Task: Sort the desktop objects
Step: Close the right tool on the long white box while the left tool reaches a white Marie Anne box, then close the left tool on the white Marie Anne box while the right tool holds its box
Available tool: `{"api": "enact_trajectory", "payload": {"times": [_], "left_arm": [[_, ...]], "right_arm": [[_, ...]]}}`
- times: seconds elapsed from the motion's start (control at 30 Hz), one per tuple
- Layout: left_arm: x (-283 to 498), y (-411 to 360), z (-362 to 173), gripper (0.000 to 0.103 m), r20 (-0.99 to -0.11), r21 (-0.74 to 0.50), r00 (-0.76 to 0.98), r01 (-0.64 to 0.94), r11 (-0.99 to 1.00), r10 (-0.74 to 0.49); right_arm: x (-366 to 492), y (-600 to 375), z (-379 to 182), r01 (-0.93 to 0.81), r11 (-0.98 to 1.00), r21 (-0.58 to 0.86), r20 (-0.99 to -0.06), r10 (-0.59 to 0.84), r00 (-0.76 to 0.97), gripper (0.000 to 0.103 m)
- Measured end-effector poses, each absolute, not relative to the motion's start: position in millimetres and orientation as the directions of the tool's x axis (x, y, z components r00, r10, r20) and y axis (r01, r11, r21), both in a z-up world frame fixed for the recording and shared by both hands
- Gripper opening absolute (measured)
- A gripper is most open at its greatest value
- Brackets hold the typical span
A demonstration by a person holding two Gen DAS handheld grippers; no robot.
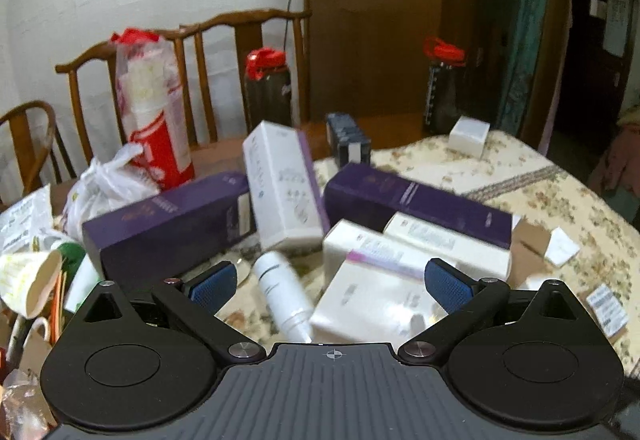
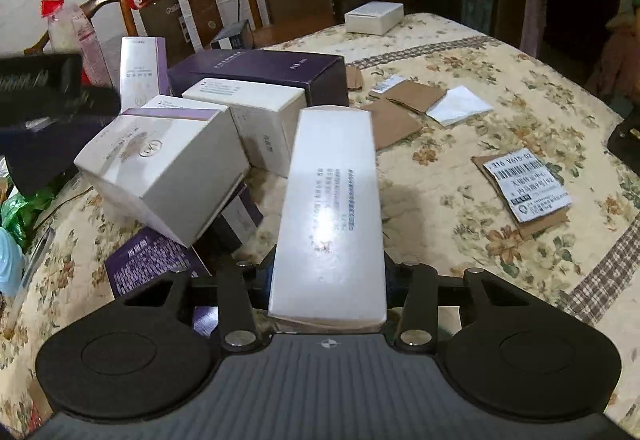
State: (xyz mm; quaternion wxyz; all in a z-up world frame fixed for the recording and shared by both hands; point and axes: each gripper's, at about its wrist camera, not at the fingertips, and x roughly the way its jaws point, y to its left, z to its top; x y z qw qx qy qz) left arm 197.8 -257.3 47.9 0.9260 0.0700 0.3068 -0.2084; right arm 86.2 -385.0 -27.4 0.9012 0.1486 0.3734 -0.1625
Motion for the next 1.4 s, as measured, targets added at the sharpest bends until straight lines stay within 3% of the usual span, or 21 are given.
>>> {"api": "enact_trajectory", "payload": {"times": [0.2, 0.27, 0.53, 0.77, 0.93, 1.27, 1.4], "left_arm": [[207, -293, 33, 0.102, -0.675, 0.008, 0.646, 0.489, 0.872, -0.357], [204, -292, 30, 0.102, -0.665, 0.009, 0.646, 0.509, 0.861, -0.375], [204, -240, 27, 0.102, -0.715, -0.152, 0.515, 0.547, 0.823, -0.474], [181, -202, 40, 0.103, -0.667, 0.032, 0.662, 0.483, 0.875, -0.341], [189, -204, 55, 0.103, -0.676, -0.17, 0.599, 0.442, 0.881, -0.43], [192, -268, 29, 0.102, -0.746, -0.14, 0.562, 0.392, 0.909, -0.357], [201, -268, 20, 0.102, -0.751, -0.214, 0.534, 0.36, 0.908, -0.388]], "right_arm": [[83, -388, -28, 0.405, 0.901, 0.152, -0.716, -0.182, 0.674, 0.049], [83, -389, -28, 0.406, 0.9, 0.157, -0.715, -0.18, 0.676, 0.049], [80, -389, -28, 0.401, 0.901, 0.168, -0.712, -0.17, 0.681, 0.049], [74, -380, -28, 0.393, 0.9, 0.188, -0.706, -0.154, 0.691, 0.049], [74, -375, -22, 0.386, 0.903, 0.189, -0.689, -0.158, 0.707, 0.049], [78, -379, -24, 0.369, 0.909, 0.193, -0.687, -0.143, 0.712, 0.049], [76, -382, -26, 0.366, 0.907, 0.206, -0.688, -0.132, 0.714, 0.049]]}}
